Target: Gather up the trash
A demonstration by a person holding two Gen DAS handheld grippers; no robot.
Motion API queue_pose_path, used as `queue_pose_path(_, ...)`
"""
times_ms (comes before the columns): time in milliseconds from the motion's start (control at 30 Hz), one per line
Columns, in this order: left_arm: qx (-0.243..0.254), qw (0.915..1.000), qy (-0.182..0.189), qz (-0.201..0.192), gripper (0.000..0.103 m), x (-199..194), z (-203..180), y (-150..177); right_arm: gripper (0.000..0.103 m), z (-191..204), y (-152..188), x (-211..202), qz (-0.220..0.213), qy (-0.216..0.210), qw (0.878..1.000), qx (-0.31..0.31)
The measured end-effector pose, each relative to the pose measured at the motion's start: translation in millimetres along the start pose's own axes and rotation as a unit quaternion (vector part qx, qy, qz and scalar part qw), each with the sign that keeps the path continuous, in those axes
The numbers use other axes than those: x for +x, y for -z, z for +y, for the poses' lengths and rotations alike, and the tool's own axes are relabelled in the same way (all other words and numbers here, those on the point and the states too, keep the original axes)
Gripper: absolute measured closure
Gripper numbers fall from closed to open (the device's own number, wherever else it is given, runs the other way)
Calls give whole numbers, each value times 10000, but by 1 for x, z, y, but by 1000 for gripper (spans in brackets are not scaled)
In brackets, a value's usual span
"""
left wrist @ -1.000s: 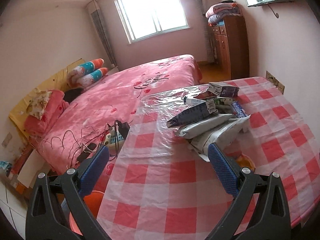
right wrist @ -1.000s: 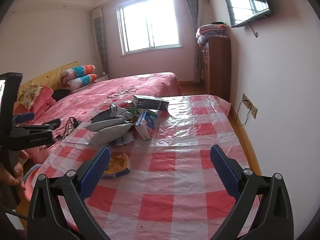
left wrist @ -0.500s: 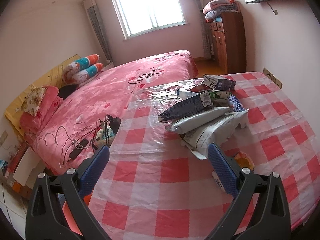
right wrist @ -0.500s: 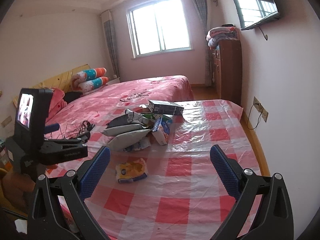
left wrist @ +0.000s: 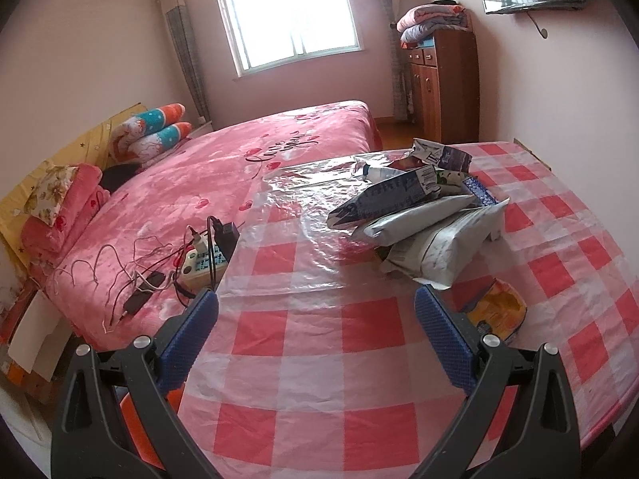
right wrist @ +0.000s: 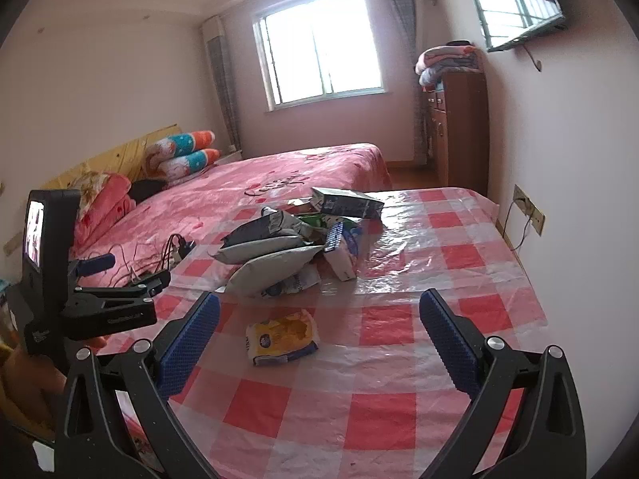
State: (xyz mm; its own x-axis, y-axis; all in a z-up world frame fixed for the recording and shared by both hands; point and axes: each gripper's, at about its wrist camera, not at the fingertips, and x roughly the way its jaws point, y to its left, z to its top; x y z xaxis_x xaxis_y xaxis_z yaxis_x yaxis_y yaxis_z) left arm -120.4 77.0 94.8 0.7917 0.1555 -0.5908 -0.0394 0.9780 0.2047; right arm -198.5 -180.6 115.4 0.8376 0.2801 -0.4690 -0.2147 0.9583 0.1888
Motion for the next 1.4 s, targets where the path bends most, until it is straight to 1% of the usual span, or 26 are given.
queue_pose_path(100, -29, 9998, 214, 56, 4, 6, 10, 4, 4, 1, 4, 11, 192, -99, 9998, 22)
queue_pose_path(133, -56, 9994, 340, 91, 4, 8, 15, 6, 4, 0, 6, 15, 286, -172, 9994, 81)
queue_pose_path(200, -89, 9983, 563, 150, 4, 11, 21, 8, 4, -4, 11, 26, 574, -298, 9976, 253)
queue_pose_path(267, -99, 9964, 816, 207, 4, 13, 24, 11, 4, -7, 16, 40, 879, -434, 9943, 428)
queue_pose_path(400, -45, 9909, 1308, 302, 4, 17, 27, 14, 4, -10, 22, 62, 1225, -585, 9890, 595)
queue_pose_path(433, -28, 9883, 1481, 351, 4, 20, 27, 14, 4, -10, 24, 69, 1314, -643, 9873, 613)
queue_pose_path(533, -76, 9814, 1850, 510, 4, 31, 28, 12, 5, -8, 29, 81, 1466, -730, 9848, 571)
queue_pose_path(667, -150, 9697, 2345, 665, 4, 51, 32, -3, 5, -2, 31, 96, 1601, -777, 9833, 377)
queue_pose_path(733, -105, 9672, 2461, 617, 4, 60, 33, -15, 5, 0, 30, 102, 1614, -774, 9834, 299)
queue_pose_path(800, 44, 9625, 2659, 539, 4, 72, 33, -31, 5, 2, 28, 107, 1628, -775, 9834, 212)
queue_pose_path(833, 85, 9609, 2721, 506, 4, 77, 33, -38, 6, 4, 27, 109, 1623, -780, 9835, 152)
queue_pose_path(933, 166, 9517, 3021, 530, 4, 102, 30, -61, 20, 8, 24, 114, 1659, -795, 9829, 74)
queue_pose_path(1000, 116, 9494, 3081, 591, 4, 123, 28, -78, 20, 9, 23, 117, 1682, -826, 9823, 48)
queue_pose_path(1033, 102, 9469, 3155, 619, 4, 131, 26, -84, 20, 10, 23, 118, 1693, -837, 9820, 45)
queue_pose_path(1067, 73, 9423, 3282, 658, 4, 141, 25, -90, 20, 10, 24, 119, 1714, -849, 9815, 50)
queue_pose_path(1167, -61, 9348, 3435, 896, 4, 176, 20, -102, 20, 11, 25, 122, 1795, -886, 9797, 73)
queue_pose_path(1267, -172, 9309, 3429, 1246, 4, 210, 13, -107, 19, 10, 27, 124, 1855, -920, 9782, 134)
queue_pose_path(1400, -260, 9151, 3720, 1534, 4, 238, 3, -105, 17, 8, 29, 128, 1887, -913, 9776, 168)
